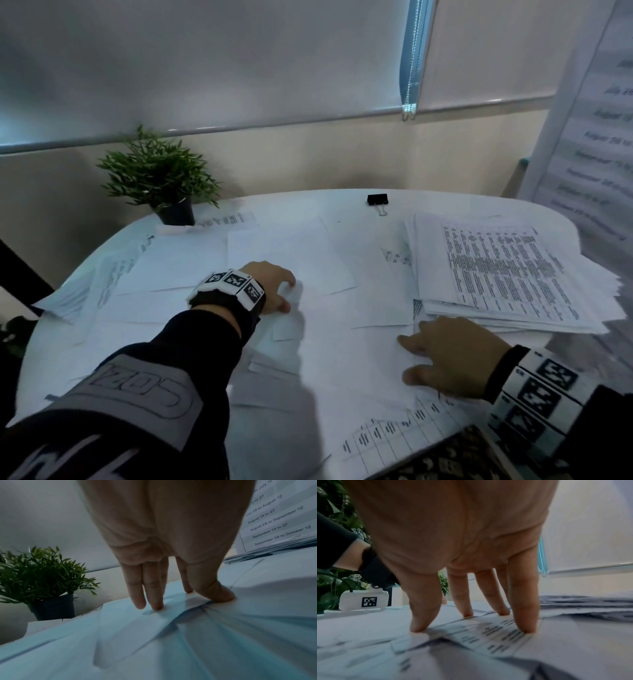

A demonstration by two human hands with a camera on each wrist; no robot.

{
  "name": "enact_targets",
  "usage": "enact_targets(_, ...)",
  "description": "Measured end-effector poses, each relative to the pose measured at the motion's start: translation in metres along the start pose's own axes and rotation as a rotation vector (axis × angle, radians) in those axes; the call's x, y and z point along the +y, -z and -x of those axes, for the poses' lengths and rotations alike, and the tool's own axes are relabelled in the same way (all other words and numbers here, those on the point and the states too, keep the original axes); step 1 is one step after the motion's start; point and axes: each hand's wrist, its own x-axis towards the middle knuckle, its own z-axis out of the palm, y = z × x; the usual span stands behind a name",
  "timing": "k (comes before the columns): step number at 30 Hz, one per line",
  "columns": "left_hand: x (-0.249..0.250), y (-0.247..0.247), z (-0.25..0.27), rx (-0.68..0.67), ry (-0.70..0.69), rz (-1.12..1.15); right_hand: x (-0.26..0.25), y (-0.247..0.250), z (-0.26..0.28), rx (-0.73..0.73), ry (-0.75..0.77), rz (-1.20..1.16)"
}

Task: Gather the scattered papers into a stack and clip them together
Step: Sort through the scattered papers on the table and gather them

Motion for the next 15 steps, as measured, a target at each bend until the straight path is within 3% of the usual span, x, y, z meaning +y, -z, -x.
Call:
enact_targets(9,0.005,0.002,0.009,0.060,-0.001,-0.045,-0.002,0.000,-0.003,-0.015,0.006,0.051)
enact_targets(13,0.014,0.030,0.031,0.216,-0.018,-0.075,0.000,-0.008,0.005,-0.012,-0.009,-0.042)
enact_targets(15,0.019,0.051,0.050,0.357,-0.087,-0.129,0.007,-0.004,0.006,0.035,-0.023,-0.219)
